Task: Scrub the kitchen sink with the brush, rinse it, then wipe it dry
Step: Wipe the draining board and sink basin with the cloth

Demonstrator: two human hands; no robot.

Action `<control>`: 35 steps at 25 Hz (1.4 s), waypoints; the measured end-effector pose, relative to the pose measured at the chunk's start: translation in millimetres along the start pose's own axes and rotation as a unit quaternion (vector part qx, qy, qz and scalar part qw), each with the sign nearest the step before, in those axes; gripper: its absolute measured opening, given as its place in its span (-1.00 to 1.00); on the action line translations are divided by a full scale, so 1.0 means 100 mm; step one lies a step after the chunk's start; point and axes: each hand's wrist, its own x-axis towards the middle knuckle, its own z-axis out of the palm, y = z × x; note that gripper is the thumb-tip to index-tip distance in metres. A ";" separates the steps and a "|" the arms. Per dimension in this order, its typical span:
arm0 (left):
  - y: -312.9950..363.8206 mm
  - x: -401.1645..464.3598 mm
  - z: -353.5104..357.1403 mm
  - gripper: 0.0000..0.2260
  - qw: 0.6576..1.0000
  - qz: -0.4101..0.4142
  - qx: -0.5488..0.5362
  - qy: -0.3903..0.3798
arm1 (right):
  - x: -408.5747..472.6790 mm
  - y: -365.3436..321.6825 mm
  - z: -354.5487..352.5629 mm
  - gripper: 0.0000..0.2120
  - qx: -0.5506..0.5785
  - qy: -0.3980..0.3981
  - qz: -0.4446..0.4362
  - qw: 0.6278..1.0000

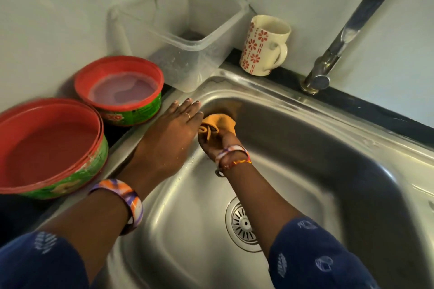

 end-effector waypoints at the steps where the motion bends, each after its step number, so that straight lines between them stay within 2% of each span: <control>1: 0.00 0.00 -0.01 -0.48 1.000 0.000 -0.002 0.003 | -0.17 -0.07 0.06 -0.81 0.007 -0.049 -0.034 0.998; 2: 0.01 -0.02 -0.03 -0.45 1.000 -0.005 -0.007 0.002 | -0.32 -0.16 0.12 -0.83 -0.048 -0.071 -0.112 0.990; 3: 0.00 -0.03 -0.05 -0.41 1.000 -0.016 -0.008 -0.001 | -0.43 -0.29 0.15 -0.83 -0.155 -0.057 -0.240 0.957; 4: 0.01 -0.05 -0.06 -0.39 1.000 -0.029 -0.006 -0.008 | -0.54 -0.44 0.18 -0.80 -0.328 0.004 -0.389 0.861; 5: 0.02 -0.05 -0.08 -0.40 0.999 -0.044 0.002 -0.015 | -0.59 -0.57 0.20 -0.77 -0.511 0.073 -0.501 0.694; 6: 0.04 -0.06 -0.12 -0.44 0.998 -0.064 0.006 -0.021 | -0.61 -0.67 0.23 -0.76 -0.642 0.131 -0.533 0.535; 7: 0.07 -0.05 -0.16 -0.45 0.996 -0.083 -0.004 -0.036 | -0.59 -0.74 0.28 -0.75 -0.720 0.180 -0.502 0.443; 8: 0.09 -0.05 -0.18 -0.40 0.993 -0.106 -0.021 -0.050 | -0.56 -0.76 0.36 -0.72 -0.760 0.213 -0.456 0.411; 10: 0.11 -0.09 -0.28 -0.33 0.986 -0.137 -0.040 -0.089 | -0.39 -0.70 0.55 -0.66 -0.788 0.214 -0.413 0.405; 12: 0.09 -0.10 -0.38 -0.31 0.980 -0.149 -0.048 -0.120 | -0.26 -0.59 0.72 -0.70 -0.797 0.174 -0.416 0.402; 15: 0.05 -0.10 -0.48 -0.31 0.980 -0.146 -0.085 -0.105 | -0.18 -0.59 0.72 -0.72 -0.782 0.065 -0.415 0.461; 17: 0.04 -0.06 -0.52 -0.35 0.969 -0.171 -0.157 -0.084 | -0.21 -0.64 0.67 -0.65 -0.770 -0.018 -0.380 0.513; 20: 0.01 0.17 -0.56 -0.36 0.913 -0.243 -0.322 -0.066 | -0.32 -0.75 0.64 -0.65 -0.764 -0.068 -0.296 0.569; 22: -0.02 0.34 -0.56 -0.32 0.865 -0.268 -0.418 -0.072 | -0.47 -0.82 0.53 -0.72 -0.717 -0.101 -0.251 0.642; 23: -0.03 0.39 -0.55 -0.32 0.854 -0.272 -0.437 -0.077 | -0.51 -0.85 0.45 -0.76 -0.681 -0.109 -0.257 0.677; 25: -0.08 0.43 -0.49 -0.31 0.846 -0.279 -0.446 -0.085 | -0.51 -0.88 0.30 -0.75 -0.584 -0.029 -0.322 0.745; 27: -0.15 0.42 -0.44 -0.30 0.840 -0.284 -0.455 -0.079 | -0.47 -0.94 0.25 -0.71 -0.384 0.102 -0.432 0.809; 28: -0.19 0.42 -0.43 -0.30 0.840 -0.284 -0.455 -0.076 | -0.46 -0.96 0.27 -0.73 -0.329 0.136 -0.459 0.814; 29: -0.23 0.41 -0.44 -0.31 0.840 -0.285 -0.455 -0.078 | -0.42 -0.92 0.30 -0.74 -0.356 0.135 -0.483 0.788; 30: -0.26 0.41 -0.45 -0.31 0.838 -0.289 -0.456 -0.081 | -0.37 -0.89 0.36 -0.73 -0.451 0.101 -0.496 0.735; 31: -0.28 0.40 -0.46 -0.32 0.836 -0.296 -0.455 -0.085 | -0.24 -0.83 0.40 -0.69 -0.581 0.055 -0.496 0.643; 32: -0.30 0.38 -0.47 -0.33 0.837 -0.298 -0.451 -0.089 | -0.11 -0.76 0.42 -0.65 -0.701 0.019 -0.477 0.530; 33: -0.30 0.38 -0.48 -0.33 0.839 -0.293 -0.450 -0.091 | -0.01 -0.69 0.43 -0.61 -0.776 0.017 -0.451 0.441; 34: -0.30 0.38 -0.48 -0.33 0.839 -0.288 -0.453 -0.089 | 0.02 -0.62 0.46 -0.59 -0.799 0.029 -0.446 0.402; 35: -0.29 0.38 -0.49 -0.32 0.839 -0.284 -0.457 -0.085 | 0.01 -0.56 0.48 -0.61 -0.786 0.029 -0.466 0.405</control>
